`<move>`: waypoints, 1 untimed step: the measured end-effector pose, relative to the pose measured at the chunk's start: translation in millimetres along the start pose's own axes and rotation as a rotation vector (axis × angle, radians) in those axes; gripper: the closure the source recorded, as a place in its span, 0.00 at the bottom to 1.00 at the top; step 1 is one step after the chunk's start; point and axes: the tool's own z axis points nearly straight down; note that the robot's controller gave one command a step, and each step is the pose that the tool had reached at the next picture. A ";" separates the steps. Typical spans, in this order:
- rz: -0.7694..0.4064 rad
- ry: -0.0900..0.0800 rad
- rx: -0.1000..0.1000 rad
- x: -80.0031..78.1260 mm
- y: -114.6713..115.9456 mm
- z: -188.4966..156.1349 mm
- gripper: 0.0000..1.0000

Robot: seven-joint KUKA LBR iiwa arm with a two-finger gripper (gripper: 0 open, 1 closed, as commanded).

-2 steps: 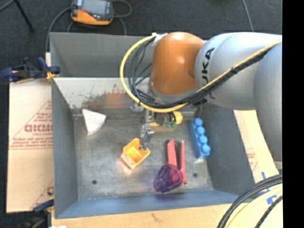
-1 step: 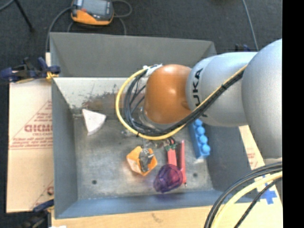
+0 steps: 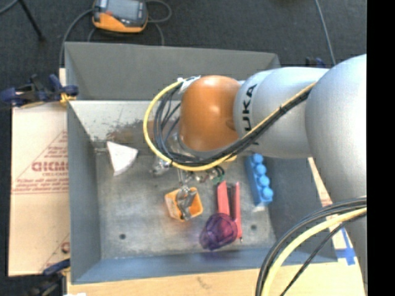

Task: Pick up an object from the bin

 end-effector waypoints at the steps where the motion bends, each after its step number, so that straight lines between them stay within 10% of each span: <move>1: 0.001 -0.001 0.000 -0.1 -0.3 -0.1 1.00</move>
Offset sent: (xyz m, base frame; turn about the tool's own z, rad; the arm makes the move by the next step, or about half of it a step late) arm -0.0857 -0.0322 0.1226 0.3849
